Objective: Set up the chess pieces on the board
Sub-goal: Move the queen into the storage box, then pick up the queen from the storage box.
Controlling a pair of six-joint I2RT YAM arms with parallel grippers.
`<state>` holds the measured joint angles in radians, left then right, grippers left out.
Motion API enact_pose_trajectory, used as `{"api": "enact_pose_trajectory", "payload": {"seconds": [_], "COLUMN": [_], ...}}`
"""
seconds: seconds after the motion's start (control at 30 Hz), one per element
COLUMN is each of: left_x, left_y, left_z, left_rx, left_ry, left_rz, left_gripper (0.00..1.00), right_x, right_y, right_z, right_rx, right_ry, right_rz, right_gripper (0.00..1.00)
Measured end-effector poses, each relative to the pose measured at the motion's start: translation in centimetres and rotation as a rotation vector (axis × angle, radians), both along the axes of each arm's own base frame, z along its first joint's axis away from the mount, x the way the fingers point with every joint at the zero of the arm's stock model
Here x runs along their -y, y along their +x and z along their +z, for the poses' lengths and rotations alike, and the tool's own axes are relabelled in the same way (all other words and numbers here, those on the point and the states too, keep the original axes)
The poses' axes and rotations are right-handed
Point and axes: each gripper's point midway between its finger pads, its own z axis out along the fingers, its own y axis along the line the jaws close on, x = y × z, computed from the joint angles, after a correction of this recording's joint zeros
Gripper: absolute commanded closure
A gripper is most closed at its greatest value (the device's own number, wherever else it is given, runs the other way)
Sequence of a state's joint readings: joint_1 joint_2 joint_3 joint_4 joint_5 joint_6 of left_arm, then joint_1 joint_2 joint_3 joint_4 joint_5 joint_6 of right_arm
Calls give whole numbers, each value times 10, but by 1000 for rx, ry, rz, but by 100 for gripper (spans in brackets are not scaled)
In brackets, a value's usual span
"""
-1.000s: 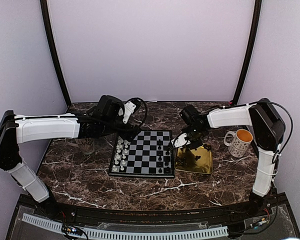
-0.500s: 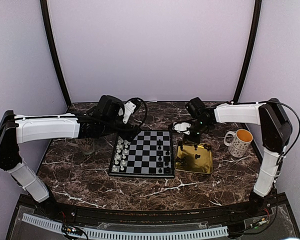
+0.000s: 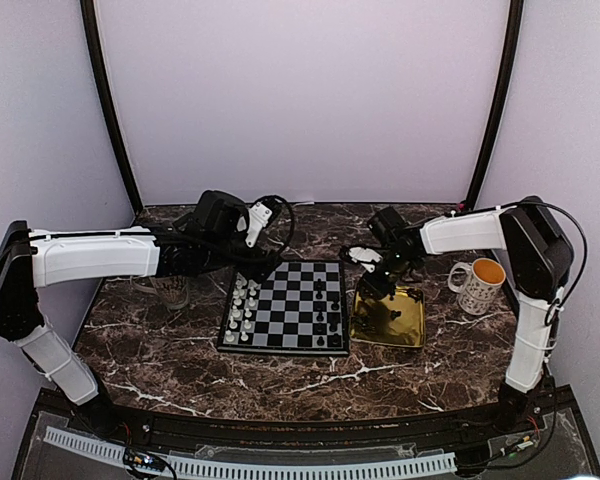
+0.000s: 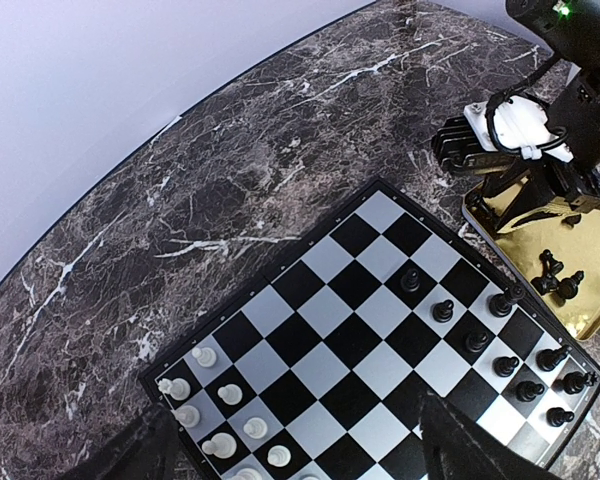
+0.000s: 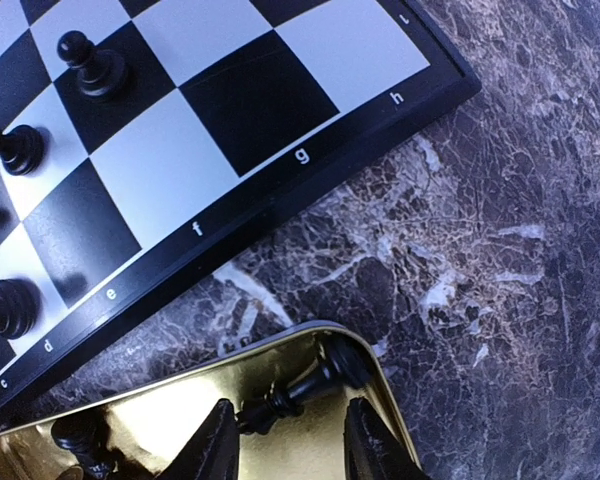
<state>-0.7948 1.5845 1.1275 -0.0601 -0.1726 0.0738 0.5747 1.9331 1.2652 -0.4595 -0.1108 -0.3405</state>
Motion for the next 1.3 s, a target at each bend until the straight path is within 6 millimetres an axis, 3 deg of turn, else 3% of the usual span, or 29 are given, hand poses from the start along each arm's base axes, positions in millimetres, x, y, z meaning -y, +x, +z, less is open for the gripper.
{"api": "enact_pose_trajectory", "payload": {"seconds": [0.13,0.63,0.8,0.93,1.1,1.3], "left_x": [0,0,0,0,1,2], "left_y": [0,0,0,0,-1,-1], "left_z": [0,0,0,0,0,1], "left_rx": [0,-1,-1,-2,-4,-6], "left_ry": [0,-1,-1,-1,-4,-9], "left_rz": [0,0,0,-2,-6,-6], "left_gripper": [13,13,13,13,13,14], "right_x": [-1,0,10,30,43,24], "right_y": [1,9,5,-2,-6,0], "right_z": [-9,-9,-8,-7,5,26], "right_rx": [-18,-1,1,-13,-17,-28], "right_ry": [3,12,-8,-41,-37,72], "right_rz": [-35,-85,-79,-83,-96,-86], "right_gripper": [64,73,76,76,69,64]}}
